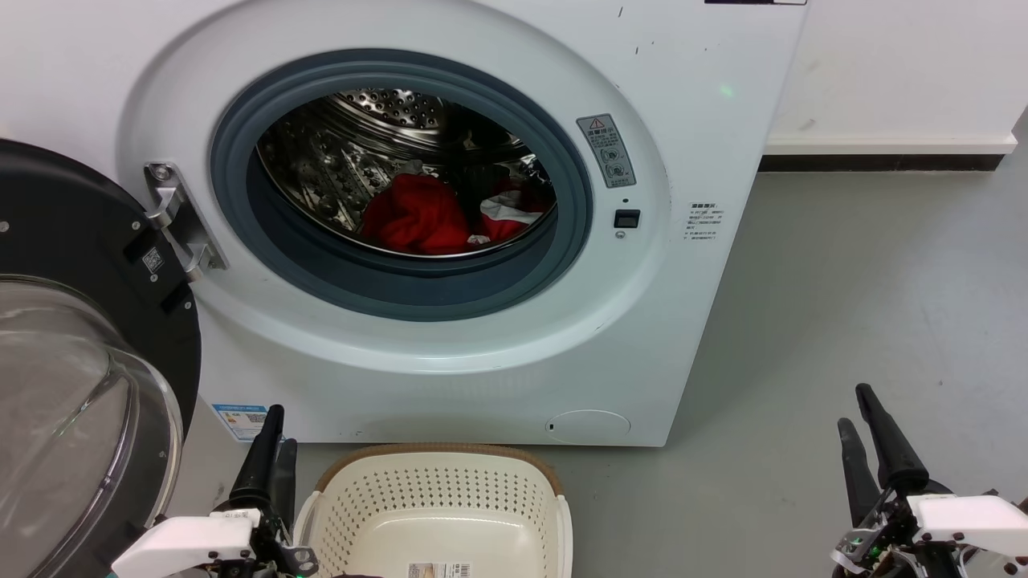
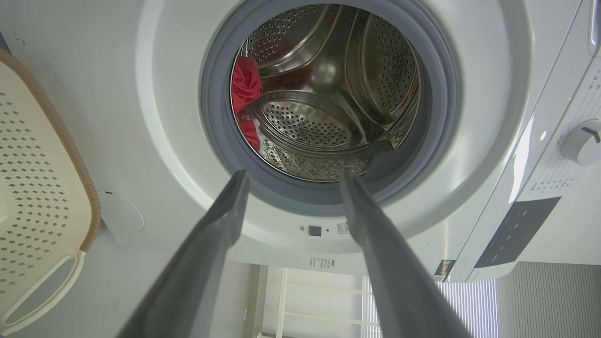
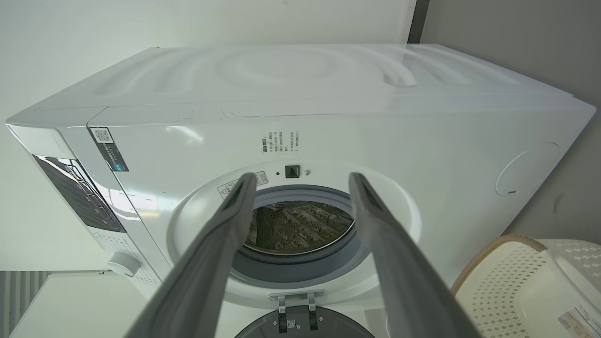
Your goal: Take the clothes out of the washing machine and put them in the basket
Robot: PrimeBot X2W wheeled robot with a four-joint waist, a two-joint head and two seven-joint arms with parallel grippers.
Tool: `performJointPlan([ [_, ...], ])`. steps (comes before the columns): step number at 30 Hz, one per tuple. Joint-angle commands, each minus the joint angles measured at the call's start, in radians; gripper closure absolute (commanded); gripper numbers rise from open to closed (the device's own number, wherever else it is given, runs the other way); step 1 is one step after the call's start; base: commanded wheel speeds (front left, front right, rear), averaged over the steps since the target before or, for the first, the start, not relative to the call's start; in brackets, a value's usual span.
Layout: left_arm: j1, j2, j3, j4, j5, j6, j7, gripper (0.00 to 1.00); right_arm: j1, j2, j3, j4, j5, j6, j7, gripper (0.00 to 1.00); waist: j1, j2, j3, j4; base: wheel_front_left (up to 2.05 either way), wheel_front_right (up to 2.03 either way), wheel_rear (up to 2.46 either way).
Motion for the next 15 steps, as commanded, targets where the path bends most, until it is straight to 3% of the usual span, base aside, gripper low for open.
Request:
performJointPlan([
  [1, -0.011, 0.002, 0.005, -0.026, 0.013, -0.001, -0.010, 0.00, -0.011, -0.001, 0.004, -0.025, -0.010, 0.000, -0.011, 0.00, 0.0000, 0.0000, 0.000, 0.000, 0.00, 0.00, 0.00],
  [9, -0.008, 0.002, 0.056, -0.025, 0.094, -0.001, -0.047, 0.00, -0.006, -0.002, -0.009, -0.034, -0.062, 0.000, -0.048, 0.00, 0.0000, 0.0000, 0.001, -0.002, 0.00, 0.00, 0.00],
  [15, -0.016, 0.002, 0.105, -0.031, 0.192, 0.005, -0.073, 0.00, -0.016, -0.002, -0.032, -0.028, -0.219, 0.000, -0.074, 0.00, 0.0000, 0.0000, 0.002, -0.004, 0.00, 0.00, 0.00],
])
